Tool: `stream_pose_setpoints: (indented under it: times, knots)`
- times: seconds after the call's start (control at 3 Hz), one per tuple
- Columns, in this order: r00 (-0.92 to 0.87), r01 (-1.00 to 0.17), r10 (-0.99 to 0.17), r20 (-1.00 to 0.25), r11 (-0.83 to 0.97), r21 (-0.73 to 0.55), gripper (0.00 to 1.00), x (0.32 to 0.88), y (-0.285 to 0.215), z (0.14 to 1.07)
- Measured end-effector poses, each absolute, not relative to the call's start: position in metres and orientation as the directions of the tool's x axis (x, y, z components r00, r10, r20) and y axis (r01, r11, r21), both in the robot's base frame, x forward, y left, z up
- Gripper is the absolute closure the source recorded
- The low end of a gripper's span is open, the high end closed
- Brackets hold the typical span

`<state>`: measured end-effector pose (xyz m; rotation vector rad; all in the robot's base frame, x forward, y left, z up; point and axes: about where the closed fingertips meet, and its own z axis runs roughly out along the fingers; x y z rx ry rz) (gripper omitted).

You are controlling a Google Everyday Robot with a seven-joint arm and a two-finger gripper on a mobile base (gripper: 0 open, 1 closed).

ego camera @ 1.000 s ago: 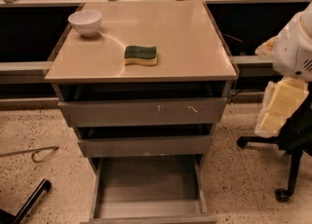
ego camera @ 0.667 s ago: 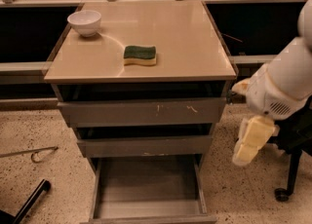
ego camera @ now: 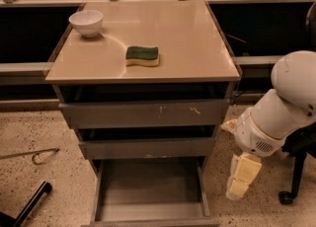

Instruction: Close bottom drawer

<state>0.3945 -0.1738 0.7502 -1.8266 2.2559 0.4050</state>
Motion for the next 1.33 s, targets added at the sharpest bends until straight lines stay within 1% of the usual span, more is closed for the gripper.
stream_pose_setpoints:
  times: [0.33,0.67,1.0,1.33]
  knots:
    - [-0.211,-0.977,-0.918,-0.336,0.193,0.085,0.0,0.394,-0.173,0.746]
    - [-0.258,-0.964,-0.883,-0.392,0.206,0.171,0.0,0.379,-0.173,0.675]
    - [-0.329,-0.938,-0.845,-0.421,0.243,0.245,0.0,0.365,-0.184,0.589]
    - [-0.39,-0.915,-0.808,-0.442,0.287,0.283,0.0,0.359,-0.186,0.539]
